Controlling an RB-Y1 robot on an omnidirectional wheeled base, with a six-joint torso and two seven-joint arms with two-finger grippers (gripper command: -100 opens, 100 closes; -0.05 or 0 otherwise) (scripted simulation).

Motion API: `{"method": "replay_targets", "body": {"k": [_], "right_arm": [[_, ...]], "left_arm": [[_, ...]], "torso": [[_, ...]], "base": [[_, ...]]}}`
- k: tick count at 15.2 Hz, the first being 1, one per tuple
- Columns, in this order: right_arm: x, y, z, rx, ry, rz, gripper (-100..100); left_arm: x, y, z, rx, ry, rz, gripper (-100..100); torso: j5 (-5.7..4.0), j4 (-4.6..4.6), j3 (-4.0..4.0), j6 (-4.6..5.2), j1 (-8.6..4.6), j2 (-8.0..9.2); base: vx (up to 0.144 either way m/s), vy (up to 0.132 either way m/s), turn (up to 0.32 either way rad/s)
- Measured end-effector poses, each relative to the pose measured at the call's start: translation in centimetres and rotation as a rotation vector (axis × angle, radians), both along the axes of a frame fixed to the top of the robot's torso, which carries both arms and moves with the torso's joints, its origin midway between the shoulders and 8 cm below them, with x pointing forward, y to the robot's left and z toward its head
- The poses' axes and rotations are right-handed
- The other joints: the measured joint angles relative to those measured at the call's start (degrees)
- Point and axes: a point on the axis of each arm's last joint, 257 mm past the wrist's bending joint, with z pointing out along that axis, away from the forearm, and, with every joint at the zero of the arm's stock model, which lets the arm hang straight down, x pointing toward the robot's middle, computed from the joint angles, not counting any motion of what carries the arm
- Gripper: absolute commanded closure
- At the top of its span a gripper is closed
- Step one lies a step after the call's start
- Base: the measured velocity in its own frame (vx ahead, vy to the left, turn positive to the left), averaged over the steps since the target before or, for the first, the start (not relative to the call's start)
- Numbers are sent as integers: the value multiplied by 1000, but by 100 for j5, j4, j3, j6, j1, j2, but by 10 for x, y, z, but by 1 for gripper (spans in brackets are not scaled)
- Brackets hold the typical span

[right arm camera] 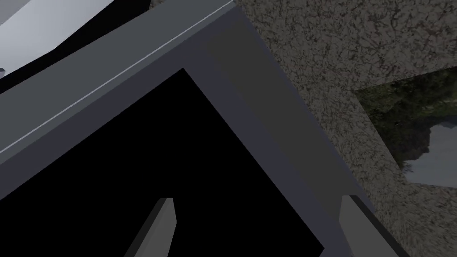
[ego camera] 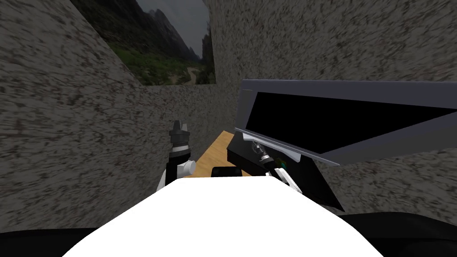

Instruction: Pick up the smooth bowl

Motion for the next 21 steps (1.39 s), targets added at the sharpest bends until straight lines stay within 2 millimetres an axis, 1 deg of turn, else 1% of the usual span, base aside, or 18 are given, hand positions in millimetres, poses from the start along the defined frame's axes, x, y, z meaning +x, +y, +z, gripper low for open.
{"method": "replay_targets", "body": {"k": [1,2,6,7,9,10,14,16,17,18,20,21], "right_arm": [[-4,-4,-14,-31,30,-6,-100],[-7,-7,-22,-48,47,-9,-100],[-23,-28,-70,-176,156,-14,-100],[-27,-37,-86,-213,191,-18,-100],[-44,-48,-112,-285,255,-17,-100],[-50,-53,-120,-319,283,-15,-100],[-79,-83,-162,-461,399,-11,-100],[-96,-96,-181,-532,457,-4,-100],[-101,-101,-187,-550,474,-3,-100],[-109,-110,-195,-579,500,0,-100],[-125,-123,-208,-639,549,9,-100],[-133,-127,-215,-668,572,15,-100]], "left_arm": [[0,0,0,0,0,0,0],[0,0,0,0,0,0,0],[0,0,0,0,0,0,0],[0,0,0,0,0,0,0],[0,0,0,0,0,0,0],[0,0,0,0,0,0,0],[0,0,0,0,0,0,0],[0,0,0,0,0,0,0],[0,0,0,0,0,0,0],[0,0,0,0,0,0,0],[0,0,0,0,0,0,0],[0,0,0,0,0,0,0]], "torso": [[0,0,0,4,-1,0],[0,-1,-2,7,-1,-3],[0,-1,-2,2,-2,-3],[-1,-1,-3,1,-1,-5],[0,-1,-3,1,-1,-5],[1,-1,-3,4,-1,-6],[0,-3,-6,4,-2,-11],[-1,-2,-5,5,-8,-8],[-1,-1,-4,7,-7,-6],[0,-2,-5,4,-4,-10],[-1,-2,-6,0,-8,-11],[-1,-2,-6,4,-8,-10]], "base": [[-3,-1,34],[-13,9,225],[-14,5,288],[-5,2,237],[-5,3,271],[-1,3,301],[5,2,272],[-10,-15,126],[12,5,168],[1,-7,155],[1,-16,286],[-11,-14,56]]}}
